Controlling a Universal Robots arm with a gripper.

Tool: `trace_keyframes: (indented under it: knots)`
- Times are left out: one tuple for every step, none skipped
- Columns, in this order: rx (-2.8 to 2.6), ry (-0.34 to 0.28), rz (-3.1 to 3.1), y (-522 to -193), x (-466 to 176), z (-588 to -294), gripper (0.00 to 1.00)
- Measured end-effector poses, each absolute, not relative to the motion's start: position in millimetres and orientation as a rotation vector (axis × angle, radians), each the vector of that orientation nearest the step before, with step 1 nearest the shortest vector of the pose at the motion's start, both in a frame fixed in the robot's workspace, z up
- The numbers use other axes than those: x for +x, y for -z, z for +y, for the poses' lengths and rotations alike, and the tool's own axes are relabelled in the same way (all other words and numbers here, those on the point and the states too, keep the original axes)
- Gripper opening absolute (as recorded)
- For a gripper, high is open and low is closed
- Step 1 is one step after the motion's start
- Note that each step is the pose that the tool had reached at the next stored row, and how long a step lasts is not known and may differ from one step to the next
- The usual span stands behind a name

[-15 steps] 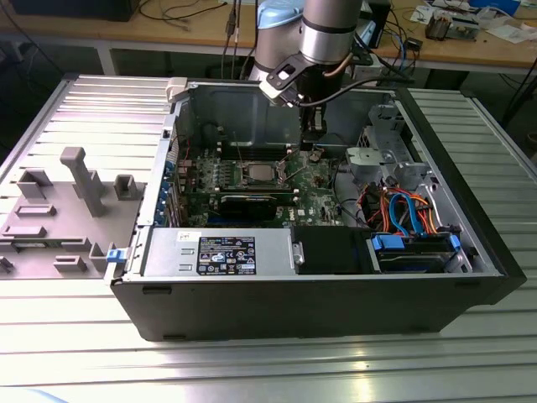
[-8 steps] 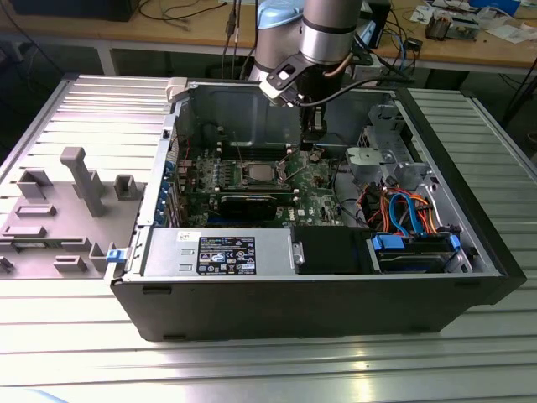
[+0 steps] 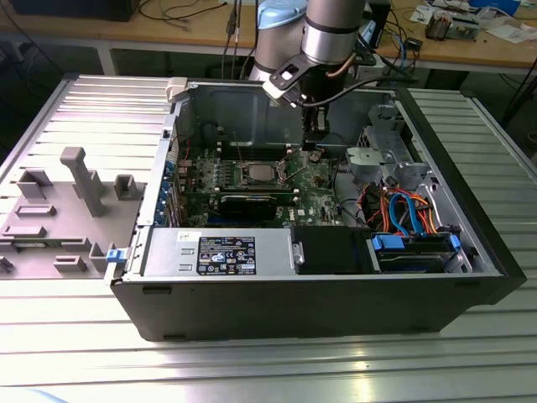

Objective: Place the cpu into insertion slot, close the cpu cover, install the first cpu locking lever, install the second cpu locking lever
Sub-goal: 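Close the cpu cover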

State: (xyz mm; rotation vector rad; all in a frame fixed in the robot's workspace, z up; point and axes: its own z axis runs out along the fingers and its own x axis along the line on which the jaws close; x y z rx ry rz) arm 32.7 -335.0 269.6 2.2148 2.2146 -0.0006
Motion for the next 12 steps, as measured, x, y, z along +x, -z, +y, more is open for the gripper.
trace_keyframes:
  knots:
    - [2.215, 0.001, 2.215, -270, 34, -335, 0.11]
    - [2.215, 0.001, 2.215, -270, 35, -335, 0.11]
    - [2.215, 0.001, 2.215, -270, 36, -335, 0.11]
    - [2.215, 0.001, 2.215, -270, 37, -335, 0.11]
    - [2.215, 0.001, 2.215, -270, 38, -335, 0.11]
    - [2.215, 0.001, 2.215, -270, 38, -335, 0.11]
    - [2.215, 0.001, 2.215, -270, 39, -335, 0.11]
    - [2.215, 0.001, 2.215, -269, 39, -335, 0.11]
    - [2.215, 0.001, 2.215, -269, 40, -335, 0.11]
    - [2.215, 0.001, 2.215, -269, 41, -335, 0.11]
    - [2.215, 0.001, 2.215, -269, 42, -335, 0.11]
    - [2.215, 0.001, 2.215, -268, 44, -335, 0.11]
